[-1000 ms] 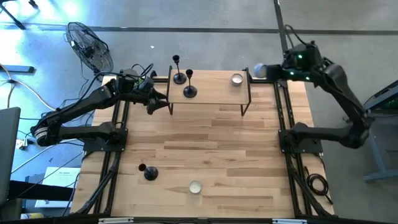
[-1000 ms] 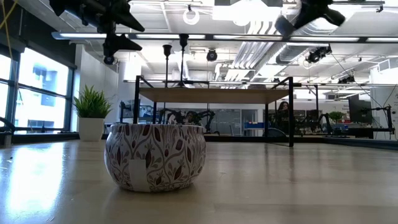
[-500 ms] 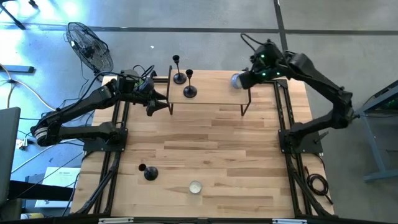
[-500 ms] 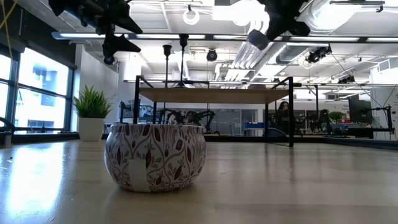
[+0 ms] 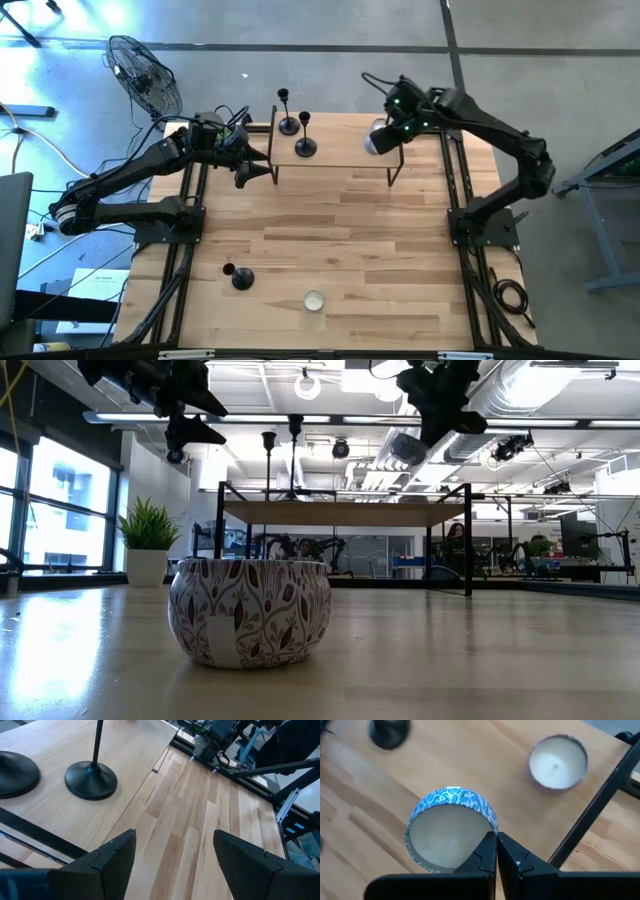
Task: Pick & Place candle stick holders
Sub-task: Put the blue patterned scented candle on the shelf
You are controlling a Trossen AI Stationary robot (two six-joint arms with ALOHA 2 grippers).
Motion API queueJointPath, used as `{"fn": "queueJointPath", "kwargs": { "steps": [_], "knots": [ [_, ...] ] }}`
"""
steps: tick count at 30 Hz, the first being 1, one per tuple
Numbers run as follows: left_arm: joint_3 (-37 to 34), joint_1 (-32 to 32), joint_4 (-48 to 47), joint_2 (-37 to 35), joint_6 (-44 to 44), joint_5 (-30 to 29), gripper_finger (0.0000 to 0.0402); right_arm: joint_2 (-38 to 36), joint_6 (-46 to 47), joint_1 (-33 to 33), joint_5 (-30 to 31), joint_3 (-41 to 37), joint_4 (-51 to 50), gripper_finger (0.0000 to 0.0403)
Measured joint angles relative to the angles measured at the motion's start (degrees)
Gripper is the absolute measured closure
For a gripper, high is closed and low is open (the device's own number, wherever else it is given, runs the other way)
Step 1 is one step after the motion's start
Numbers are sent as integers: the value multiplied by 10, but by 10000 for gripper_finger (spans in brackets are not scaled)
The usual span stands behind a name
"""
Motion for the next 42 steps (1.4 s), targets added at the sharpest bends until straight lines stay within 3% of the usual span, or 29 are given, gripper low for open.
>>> {"fn": "queueJointPath", "kwargs": {
  "steps": [27, 42],
  "knots": [
    [0, 0, -13, 0, 0, 14, 140, 83, 10, 3, 45, -1, -48, 403],
    [0, 0, -13, 0, -2, 14, 140, 87, 1, -13, 67, -1, -66, 403]
  ]
}}
